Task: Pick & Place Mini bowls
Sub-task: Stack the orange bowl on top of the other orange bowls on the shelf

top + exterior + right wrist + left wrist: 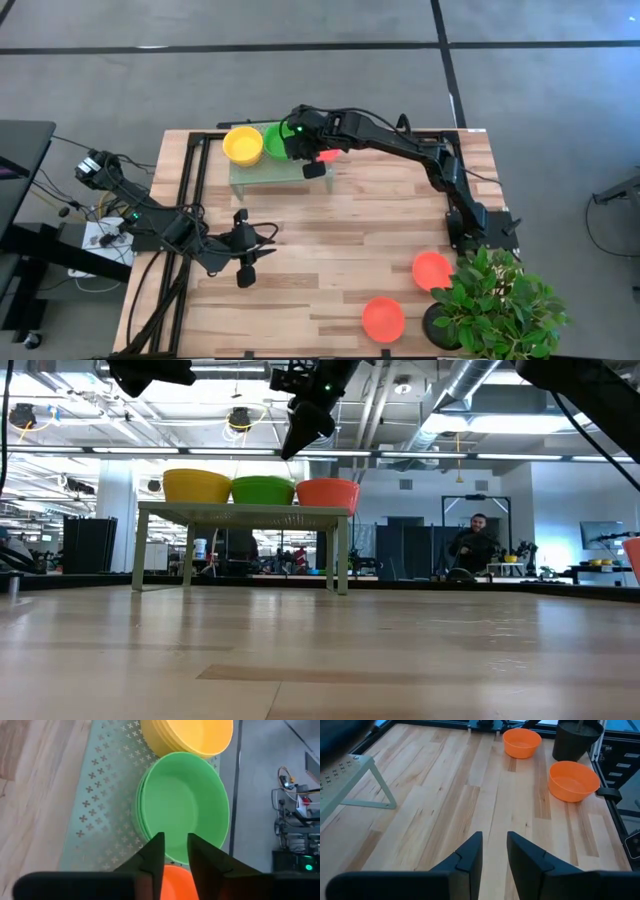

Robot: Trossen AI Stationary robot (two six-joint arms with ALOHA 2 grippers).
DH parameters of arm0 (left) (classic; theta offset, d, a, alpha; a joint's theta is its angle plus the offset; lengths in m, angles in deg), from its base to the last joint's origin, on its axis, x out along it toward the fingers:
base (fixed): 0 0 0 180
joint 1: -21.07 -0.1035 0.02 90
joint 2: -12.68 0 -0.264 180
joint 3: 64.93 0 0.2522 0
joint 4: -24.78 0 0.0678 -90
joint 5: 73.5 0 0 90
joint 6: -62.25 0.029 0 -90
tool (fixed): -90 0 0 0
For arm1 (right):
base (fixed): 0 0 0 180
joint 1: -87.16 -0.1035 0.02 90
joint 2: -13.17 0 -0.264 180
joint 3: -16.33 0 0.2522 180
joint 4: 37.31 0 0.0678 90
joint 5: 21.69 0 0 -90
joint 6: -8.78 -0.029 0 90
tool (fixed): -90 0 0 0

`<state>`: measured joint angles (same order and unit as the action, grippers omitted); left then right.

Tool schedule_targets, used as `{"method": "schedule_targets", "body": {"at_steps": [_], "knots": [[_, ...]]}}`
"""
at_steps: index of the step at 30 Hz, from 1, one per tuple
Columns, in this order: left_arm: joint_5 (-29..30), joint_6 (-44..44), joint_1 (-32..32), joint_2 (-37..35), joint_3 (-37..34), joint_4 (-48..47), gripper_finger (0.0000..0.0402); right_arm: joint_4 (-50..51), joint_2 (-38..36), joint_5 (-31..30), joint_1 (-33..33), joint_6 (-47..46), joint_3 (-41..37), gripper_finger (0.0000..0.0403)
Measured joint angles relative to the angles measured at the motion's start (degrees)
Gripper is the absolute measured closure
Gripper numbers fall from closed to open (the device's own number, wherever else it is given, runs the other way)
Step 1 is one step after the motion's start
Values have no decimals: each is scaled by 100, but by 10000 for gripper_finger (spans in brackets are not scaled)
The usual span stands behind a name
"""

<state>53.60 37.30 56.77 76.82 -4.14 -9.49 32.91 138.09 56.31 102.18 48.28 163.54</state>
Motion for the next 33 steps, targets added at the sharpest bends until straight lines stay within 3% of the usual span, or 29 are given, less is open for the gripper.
{"method": "schedule_targets", "body": {"at_steps": [7,12,20,24,33], "knots": [[0,0,0,0,1,-2,311,77,-11,-12,-243,-572,0,300],[0,0,0,0,2,-2,311,833,-17,-12,-571,-790,0,301],[0,66,0,0,2,-4,311,2258,-52,25,-1113,-2176,-2,300],[-2,67,0,0,2,-21,311,2803,-127,435,-1318,-2896,-4,300],[-2,409,-1,0,4,-58,311,3064,-413,579,-1608,-3943,-2,300]]}}
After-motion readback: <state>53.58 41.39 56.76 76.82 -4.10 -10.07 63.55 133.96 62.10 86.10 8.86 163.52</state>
